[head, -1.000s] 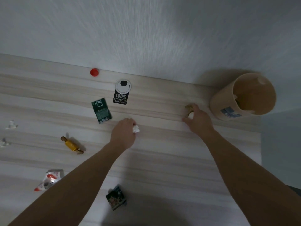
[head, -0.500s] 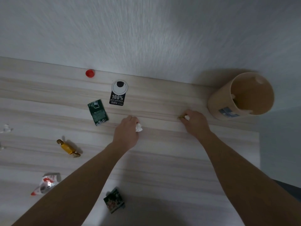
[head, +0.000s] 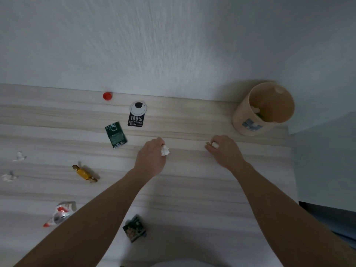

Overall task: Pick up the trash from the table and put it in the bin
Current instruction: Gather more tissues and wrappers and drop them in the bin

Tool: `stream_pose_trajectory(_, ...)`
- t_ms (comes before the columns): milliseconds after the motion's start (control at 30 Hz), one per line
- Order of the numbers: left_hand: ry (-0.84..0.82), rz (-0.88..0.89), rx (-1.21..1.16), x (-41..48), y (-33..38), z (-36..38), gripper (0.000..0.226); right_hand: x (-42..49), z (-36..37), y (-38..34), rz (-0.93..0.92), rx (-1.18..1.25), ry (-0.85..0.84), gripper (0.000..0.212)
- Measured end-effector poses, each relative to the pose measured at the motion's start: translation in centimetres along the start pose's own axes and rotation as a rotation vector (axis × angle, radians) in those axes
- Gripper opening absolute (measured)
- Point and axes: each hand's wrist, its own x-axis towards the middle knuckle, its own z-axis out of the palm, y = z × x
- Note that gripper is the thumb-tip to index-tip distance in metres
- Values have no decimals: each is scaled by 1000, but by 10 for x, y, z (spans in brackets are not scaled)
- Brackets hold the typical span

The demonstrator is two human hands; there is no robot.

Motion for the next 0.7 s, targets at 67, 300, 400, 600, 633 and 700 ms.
stream_pose_trajectory(67,29,10,-8,-7,9,-6,9,-11,-7,-4,1,14,31,24)
stream_pose_trajectory(300,65,76,-40,-31,41,-16,10,-58,-34,-4,7,0,134,20)
stream_pose_trajectory(400,71,104,-38,-41,59,-19,10,-80,-46,0,40,-15,155,19)
stream_pose_trajectory(600,69,179,-30,-49,101,-27,10,-116,-76,15,88,-24,254,21)
stream_pose_trajectory(633,73,204,-24,-49,108,-29,9,-120,-82,17,93,-30,268,22)
stream_pose_trajectory(700,82,246,-19,-49,124,-33,10,-129,-94,23,101,-45,292,21)
